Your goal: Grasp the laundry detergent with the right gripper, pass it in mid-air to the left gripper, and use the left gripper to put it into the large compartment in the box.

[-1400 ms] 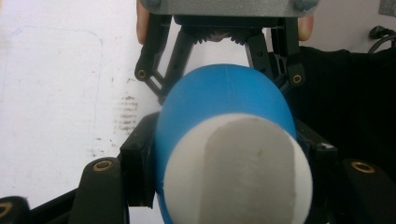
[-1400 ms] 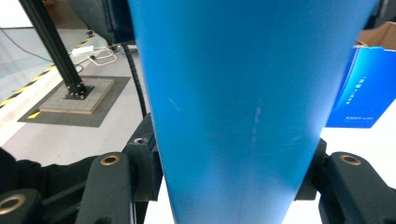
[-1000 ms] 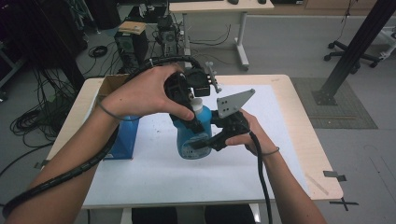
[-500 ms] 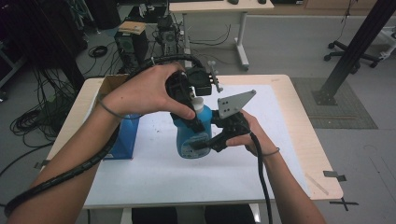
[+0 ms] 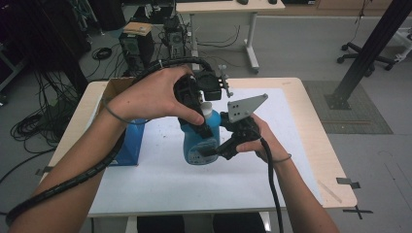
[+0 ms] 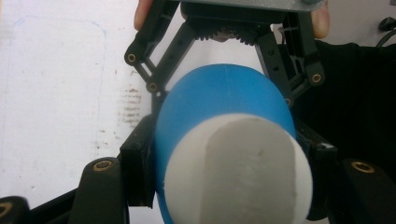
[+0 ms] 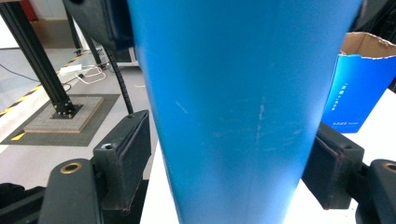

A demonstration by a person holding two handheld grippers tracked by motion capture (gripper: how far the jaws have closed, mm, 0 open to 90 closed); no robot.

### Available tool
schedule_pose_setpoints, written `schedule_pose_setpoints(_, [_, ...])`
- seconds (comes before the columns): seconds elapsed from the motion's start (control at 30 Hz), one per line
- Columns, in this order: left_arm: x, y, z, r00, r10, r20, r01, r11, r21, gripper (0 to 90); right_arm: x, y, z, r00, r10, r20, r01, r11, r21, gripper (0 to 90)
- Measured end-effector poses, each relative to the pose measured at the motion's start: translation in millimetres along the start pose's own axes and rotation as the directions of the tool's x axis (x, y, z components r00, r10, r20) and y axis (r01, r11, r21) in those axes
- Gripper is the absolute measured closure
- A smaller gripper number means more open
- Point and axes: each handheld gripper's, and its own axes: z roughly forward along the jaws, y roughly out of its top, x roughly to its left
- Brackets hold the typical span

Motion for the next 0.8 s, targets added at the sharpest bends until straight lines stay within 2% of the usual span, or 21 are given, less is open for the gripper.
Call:
schedule_pose_setpoints(0.4, [6.2, -3.2, -2.1, 0.9997, -0.026, -0.003, 0.025, 0.9993, -0.027, 38.0, -2.2, 0.1, -1.1, 0.9996, 0.027, 0.008, -0.027, 0.999, -0.018, 13.1])
schedule_pose_setpoints(0.67, [6.9, -3.8, -3.9, 0.9998, -0.018, -0.005, 0.018, 0.9995, -0.026, 38.0, -3.1, -0.5, -1.7, 0.9993, 0.037, 0.008, -0.037, 0.999, -0.023, 11.2])
schedule_pose_setpoints(0.8, [6.4, -4.1, -3.3, 0.9996, -0.025, -0.010, 0.025, 0.9992, -0.031, 38.0, -3.0, 0.0, -1.7, 0.9990, 0.040, 0.019, -0.039, 0.999, -0.032, 7.5])
